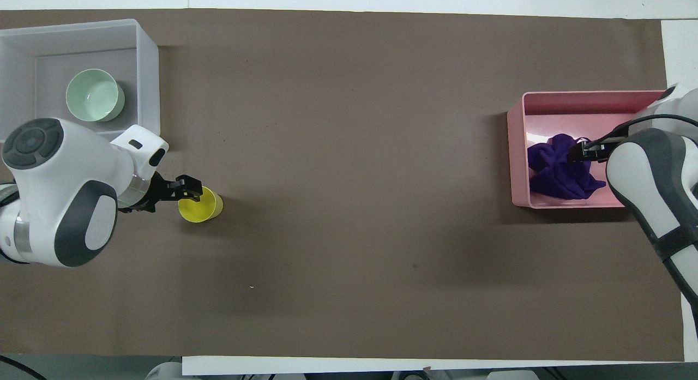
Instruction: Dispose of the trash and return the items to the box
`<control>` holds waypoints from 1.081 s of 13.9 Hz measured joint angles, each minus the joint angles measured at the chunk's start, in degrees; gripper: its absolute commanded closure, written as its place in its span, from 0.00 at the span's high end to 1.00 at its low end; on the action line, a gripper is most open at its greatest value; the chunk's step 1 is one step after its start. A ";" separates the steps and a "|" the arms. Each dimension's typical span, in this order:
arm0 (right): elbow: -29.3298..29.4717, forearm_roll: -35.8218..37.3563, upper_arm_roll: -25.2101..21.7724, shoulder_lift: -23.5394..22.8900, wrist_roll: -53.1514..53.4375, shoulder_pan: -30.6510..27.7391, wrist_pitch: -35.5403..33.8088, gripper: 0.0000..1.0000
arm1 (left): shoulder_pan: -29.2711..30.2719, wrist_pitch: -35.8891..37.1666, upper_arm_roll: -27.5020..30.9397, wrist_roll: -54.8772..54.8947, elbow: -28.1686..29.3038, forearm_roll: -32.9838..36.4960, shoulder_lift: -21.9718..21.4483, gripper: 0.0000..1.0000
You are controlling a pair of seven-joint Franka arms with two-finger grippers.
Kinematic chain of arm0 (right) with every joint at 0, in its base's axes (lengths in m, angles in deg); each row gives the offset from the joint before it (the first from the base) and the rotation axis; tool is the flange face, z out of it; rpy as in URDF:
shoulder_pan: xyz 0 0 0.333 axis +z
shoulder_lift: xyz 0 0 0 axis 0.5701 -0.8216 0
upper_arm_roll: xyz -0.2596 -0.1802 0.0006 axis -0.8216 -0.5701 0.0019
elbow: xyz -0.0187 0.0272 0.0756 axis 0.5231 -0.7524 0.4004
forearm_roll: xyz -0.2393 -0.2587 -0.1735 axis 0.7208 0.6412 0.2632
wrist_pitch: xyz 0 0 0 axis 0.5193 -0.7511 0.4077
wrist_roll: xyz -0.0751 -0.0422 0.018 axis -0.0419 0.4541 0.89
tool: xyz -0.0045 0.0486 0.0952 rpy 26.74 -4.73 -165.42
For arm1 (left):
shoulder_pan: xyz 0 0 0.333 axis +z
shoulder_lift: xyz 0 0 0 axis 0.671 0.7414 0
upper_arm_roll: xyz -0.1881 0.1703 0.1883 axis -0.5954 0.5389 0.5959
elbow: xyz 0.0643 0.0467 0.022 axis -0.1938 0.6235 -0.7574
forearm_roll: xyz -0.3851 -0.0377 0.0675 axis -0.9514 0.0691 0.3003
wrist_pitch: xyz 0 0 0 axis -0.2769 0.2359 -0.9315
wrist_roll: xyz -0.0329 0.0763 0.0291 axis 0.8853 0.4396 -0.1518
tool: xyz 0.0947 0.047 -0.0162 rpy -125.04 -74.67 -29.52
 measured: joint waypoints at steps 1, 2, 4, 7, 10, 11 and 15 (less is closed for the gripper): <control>1.55 0.00 0.24 0.63 0.00 1.09 -2.42 0.99 | -0.11 -2.15 0.00 -0.49 2.18 0.00 -0.78 0.00; 3.20 0.00 0.40 1.31 0.00 2.60 -4.85 0.99 | -0.11 -4.18 0.06 -0.76 3.88 0.00 -1.25 0.00; 6.29 -0.03 0.55 2.54 0.06 5.93 -9.19 0.99 | -0.10 -7.88 0.19 -0.81 5.69 0.00 -1.17 0.00; 10.08 -0.05 0.67 3.58 1.24 9.42 -14.14 0.99 | -0.07 -9.65 0.41 -0.90 5.83 0.00 -1.02 0.00; 14.23 -0.05 0.69 3.62 2.57 10.50 -19.49 0.99 | 0.29 -6.65 0.77 -1.12 2.36 0.00 -0.97 0.00; 15.76 -0.05 0.68 3.61 2.58 10.50 -21.66 0.99 | 0.99 -3.99 0.95 -1.12 0.00 0.00 -0.99 0.00; 22.52 -0.05 0.62 3.64 2.58 10.49 -31.01 0.99 | 6.95 3.30 1.40 0.20 -11.58 0.02 -0.45 0.00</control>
